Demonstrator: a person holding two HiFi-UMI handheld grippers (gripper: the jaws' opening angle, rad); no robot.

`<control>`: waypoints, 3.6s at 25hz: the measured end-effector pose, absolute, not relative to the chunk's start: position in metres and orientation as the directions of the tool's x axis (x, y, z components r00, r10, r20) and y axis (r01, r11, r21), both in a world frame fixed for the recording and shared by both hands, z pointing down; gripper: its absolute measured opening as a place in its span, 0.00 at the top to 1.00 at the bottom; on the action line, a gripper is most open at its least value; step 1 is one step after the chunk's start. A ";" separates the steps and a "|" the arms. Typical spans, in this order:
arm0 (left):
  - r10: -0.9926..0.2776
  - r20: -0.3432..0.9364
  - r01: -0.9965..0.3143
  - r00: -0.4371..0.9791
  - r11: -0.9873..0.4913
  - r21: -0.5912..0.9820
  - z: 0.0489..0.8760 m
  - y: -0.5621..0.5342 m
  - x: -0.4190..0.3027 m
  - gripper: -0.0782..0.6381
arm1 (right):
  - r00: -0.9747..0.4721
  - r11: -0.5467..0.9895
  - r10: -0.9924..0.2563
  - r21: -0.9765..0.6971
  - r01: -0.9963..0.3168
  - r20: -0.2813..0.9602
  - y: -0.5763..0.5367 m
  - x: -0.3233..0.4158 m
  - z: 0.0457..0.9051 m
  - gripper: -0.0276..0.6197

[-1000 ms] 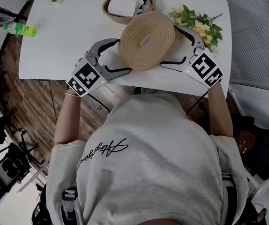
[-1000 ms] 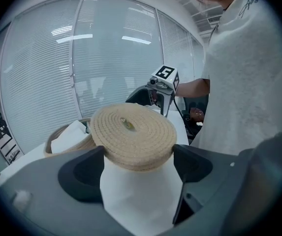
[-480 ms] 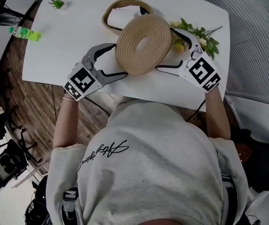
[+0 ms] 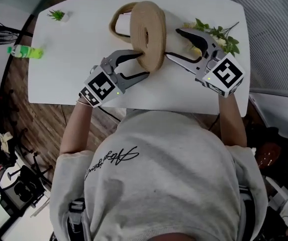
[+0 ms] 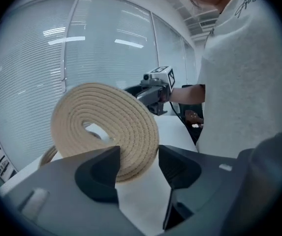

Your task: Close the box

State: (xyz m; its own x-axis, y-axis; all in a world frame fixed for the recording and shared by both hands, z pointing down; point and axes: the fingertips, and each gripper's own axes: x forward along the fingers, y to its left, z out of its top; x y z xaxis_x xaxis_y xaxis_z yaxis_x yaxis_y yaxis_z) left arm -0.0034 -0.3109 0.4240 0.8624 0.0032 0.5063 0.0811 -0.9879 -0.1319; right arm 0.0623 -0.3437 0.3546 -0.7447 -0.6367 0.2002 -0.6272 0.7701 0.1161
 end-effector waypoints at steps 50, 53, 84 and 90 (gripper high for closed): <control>-0.228 0.484 -0.011 0.845 -0.913 -0.409 0.410 -0.417 -0.063 0.44 | -0.705 0.766 -0.642 0.249 -0.592 0.300 -0.371 0.004 0.350 0.81; -0.204 0.499 -0.011 0.842 -0.932 -0.363 0.420 -0.423 -0.060 0.44 | -0.728 0.776 -0.630 0.225 -0.589 0.268 -0.374 -0.001 0.336 0.81; -0.181 0.547 -0.083 0.817 -0.976 -0.199 0.408 -0.469 -0.075 0.66 | -0.781 0.806 -0.590 0.083 -0.586 0.205 -0.442 0.009 0.304 0.81; -0.141 0.573 -0.074 0.807 -0.987 -0.139 0.416 -0.469 -0.081 0.66 | -0.774 0.793 -0.595 0.003 -0.609 0.215 -0.454 0.008 0.311 0.81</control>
